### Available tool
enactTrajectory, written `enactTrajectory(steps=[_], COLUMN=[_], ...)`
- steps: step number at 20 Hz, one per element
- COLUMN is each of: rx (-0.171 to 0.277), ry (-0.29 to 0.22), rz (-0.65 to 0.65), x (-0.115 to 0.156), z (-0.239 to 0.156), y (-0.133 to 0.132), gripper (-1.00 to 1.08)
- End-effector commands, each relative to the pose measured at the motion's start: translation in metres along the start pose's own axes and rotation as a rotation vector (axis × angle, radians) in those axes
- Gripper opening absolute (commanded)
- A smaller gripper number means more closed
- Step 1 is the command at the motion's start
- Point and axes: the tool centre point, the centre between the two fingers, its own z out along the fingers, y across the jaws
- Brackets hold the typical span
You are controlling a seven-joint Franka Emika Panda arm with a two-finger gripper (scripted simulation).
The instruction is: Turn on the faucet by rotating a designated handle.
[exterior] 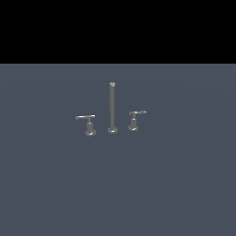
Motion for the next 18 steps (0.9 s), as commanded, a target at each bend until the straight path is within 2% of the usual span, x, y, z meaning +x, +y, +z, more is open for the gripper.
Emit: enactTrajectory(steps=[1, 9, 18], rx=[0.0, 0.0, 0.0], ry=[0.0, 0.0, 0.0], rz=[0.0, 0.031, 0.143], x=[0.0, 0.003, 0.015], z=[0.0, 0.009, 0.043], y=[0.0, -0.008, -0.036], gripper=[-1.0, -1.0, -1.0])
